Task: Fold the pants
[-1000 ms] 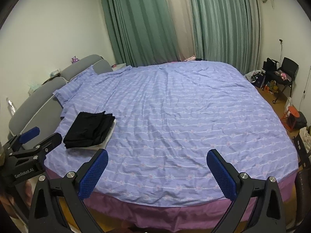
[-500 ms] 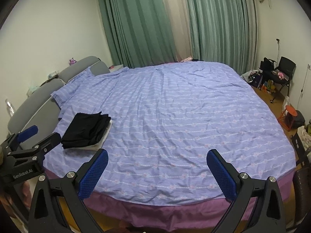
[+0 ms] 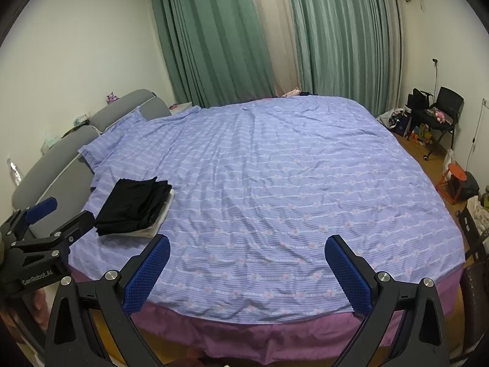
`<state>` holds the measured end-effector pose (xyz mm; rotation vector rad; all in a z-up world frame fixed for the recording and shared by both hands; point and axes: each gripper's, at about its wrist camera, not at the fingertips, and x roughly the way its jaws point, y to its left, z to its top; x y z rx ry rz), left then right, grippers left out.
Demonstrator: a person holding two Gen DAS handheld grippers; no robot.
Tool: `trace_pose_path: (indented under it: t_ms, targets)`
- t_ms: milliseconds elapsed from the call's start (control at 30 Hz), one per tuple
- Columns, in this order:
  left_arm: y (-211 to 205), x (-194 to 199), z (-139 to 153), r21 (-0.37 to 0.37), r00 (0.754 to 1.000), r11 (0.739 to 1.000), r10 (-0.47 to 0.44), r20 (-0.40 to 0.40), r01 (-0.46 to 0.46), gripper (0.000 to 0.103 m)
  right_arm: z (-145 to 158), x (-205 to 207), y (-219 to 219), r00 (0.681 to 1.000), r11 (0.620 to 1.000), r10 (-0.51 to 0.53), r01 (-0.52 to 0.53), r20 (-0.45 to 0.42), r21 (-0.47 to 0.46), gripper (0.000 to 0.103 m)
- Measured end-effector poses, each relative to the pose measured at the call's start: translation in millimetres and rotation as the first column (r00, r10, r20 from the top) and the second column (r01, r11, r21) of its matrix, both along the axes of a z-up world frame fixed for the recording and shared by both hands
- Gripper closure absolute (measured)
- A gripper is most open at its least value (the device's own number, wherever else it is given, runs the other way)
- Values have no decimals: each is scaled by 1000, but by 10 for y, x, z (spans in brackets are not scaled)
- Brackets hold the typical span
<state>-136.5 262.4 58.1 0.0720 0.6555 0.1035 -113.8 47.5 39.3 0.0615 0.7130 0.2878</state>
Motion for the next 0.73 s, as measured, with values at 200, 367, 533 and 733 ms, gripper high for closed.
trace_pose_path:
  t_ms: [200, 367, 533, 733]
  targets:
    - [-34, 10, 7, 0, 1000, 1000, -1, -4, 1, 0, 0, 16, -30, 1000, 1000, -4, 4, 1, 1, 1]
    - [-34, 30, 8, 1, 1000, 1000, 4, -6, -3, 0, -5, 38, -74, 1000, 1000, -6, 6, -2, 7, 1]
    - [-25, 44, -6, -7, 1000, 1000, 5, -9, -5, 0, -5, 56, -89, 1000, 1000, -11, 11, 1, 4, 1]
    - [1, 65, -3, -12, 1000, 1000, 8, -11, -8, 0, -4, 63, -80, 1000, 1000, -13, 13, -2, 1, 1]
